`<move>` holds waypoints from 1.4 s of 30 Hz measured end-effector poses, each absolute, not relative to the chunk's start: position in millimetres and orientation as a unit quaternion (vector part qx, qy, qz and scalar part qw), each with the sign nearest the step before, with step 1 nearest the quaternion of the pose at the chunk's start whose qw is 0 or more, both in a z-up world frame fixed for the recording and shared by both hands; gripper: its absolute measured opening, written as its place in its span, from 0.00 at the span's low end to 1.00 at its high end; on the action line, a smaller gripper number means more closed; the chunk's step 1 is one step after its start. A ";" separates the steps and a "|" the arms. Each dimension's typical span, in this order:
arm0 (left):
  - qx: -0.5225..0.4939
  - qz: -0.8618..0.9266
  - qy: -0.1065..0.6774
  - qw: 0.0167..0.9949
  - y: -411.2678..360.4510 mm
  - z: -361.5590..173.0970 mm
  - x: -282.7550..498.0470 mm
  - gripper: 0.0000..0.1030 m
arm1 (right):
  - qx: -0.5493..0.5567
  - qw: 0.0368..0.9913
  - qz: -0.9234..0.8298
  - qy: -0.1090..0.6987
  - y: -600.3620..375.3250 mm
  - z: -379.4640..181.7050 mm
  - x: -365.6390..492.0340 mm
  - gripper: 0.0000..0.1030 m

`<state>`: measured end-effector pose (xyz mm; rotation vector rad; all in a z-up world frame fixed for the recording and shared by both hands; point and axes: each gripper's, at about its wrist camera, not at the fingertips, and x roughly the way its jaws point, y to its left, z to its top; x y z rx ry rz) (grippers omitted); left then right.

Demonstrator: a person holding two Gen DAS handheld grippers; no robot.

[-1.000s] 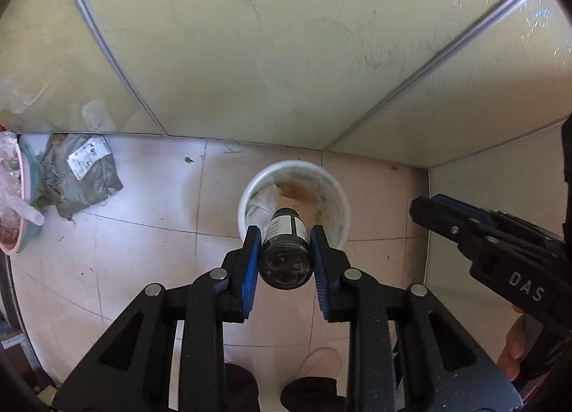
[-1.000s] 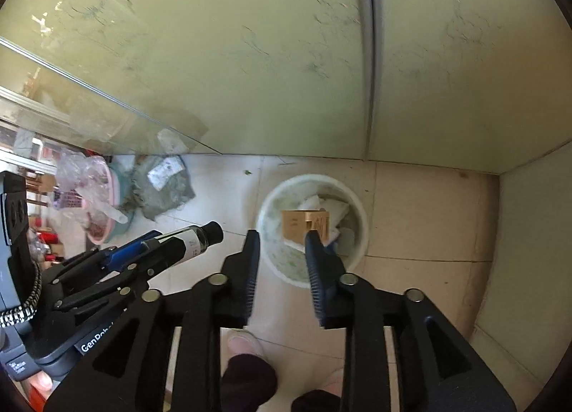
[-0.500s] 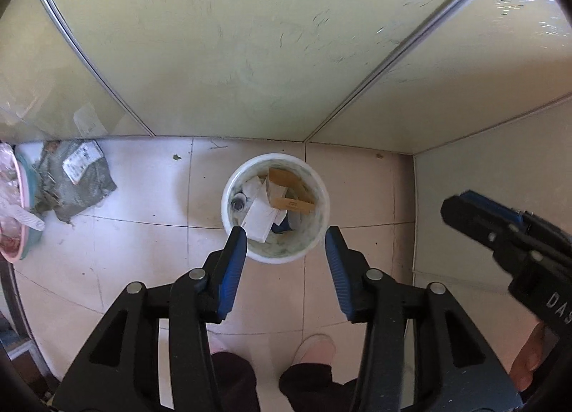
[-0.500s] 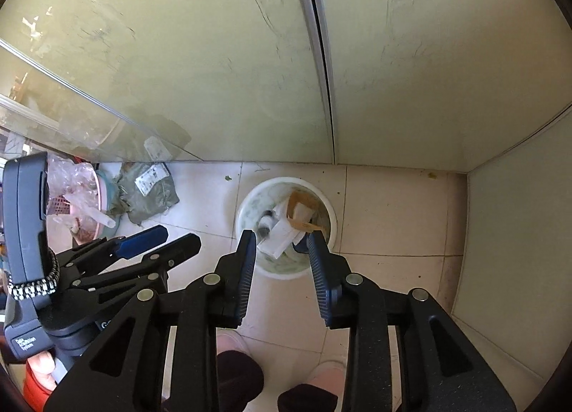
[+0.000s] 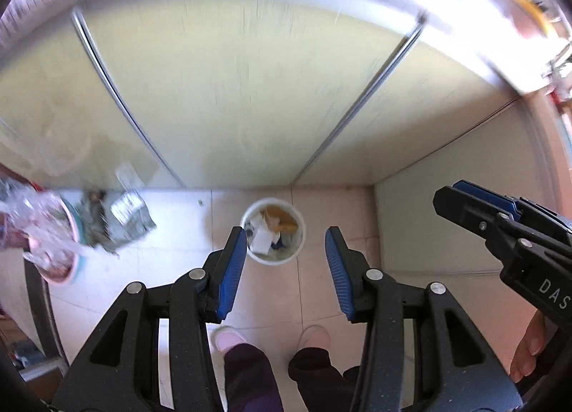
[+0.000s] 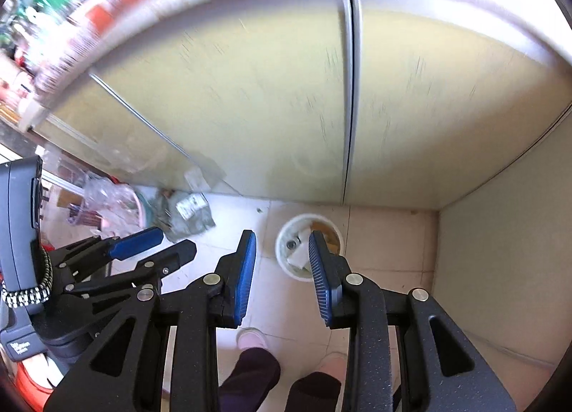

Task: Collect trash
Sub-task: 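Raise both tools back up to the counter, then reach both tools toward the crumpled tissue and clear plastic lid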

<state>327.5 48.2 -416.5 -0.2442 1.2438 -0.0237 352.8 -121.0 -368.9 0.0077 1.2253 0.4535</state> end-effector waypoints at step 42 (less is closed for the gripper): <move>-0.080 0.089 0.273 0.955 129.9 -35.4 399.3 0.93 | 0.004 0.944 0.218 0.246 -86.0 -20.4 412.0 0.84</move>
